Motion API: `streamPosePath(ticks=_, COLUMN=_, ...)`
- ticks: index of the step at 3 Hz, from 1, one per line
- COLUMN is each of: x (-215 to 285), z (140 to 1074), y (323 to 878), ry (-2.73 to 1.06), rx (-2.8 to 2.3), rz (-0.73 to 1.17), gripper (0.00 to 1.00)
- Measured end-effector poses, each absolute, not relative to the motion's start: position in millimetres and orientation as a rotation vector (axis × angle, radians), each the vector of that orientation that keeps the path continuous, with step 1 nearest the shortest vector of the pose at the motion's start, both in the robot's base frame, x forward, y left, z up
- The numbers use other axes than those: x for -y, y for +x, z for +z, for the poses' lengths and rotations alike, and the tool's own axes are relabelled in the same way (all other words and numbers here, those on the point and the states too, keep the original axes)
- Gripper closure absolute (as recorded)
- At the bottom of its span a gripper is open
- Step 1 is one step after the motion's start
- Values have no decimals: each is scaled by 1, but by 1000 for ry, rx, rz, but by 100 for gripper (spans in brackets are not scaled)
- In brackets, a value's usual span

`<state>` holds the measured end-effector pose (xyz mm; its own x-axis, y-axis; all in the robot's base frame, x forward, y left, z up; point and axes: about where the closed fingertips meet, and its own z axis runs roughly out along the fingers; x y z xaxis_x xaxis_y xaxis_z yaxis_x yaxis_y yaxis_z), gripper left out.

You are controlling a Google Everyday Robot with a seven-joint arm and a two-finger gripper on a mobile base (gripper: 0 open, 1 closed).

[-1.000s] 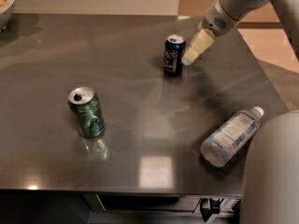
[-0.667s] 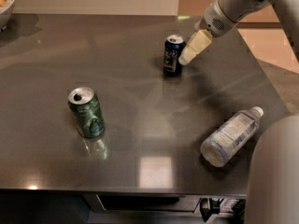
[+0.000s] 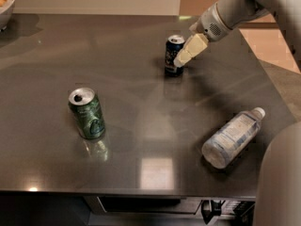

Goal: Knock pepsi can over

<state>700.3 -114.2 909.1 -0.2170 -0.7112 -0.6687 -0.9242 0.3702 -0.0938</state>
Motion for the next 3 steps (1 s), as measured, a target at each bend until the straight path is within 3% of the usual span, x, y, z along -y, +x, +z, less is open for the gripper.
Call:
streamPosePath(ticks=2, x=107, z=903, y=712, ry=-1396, rx=-1988, rz=464, gripper=0)
streamPosePath(ticks=3, x=104, z=904, y=713, ry=-1388, rx=-1980, rz=494, gripper=19)
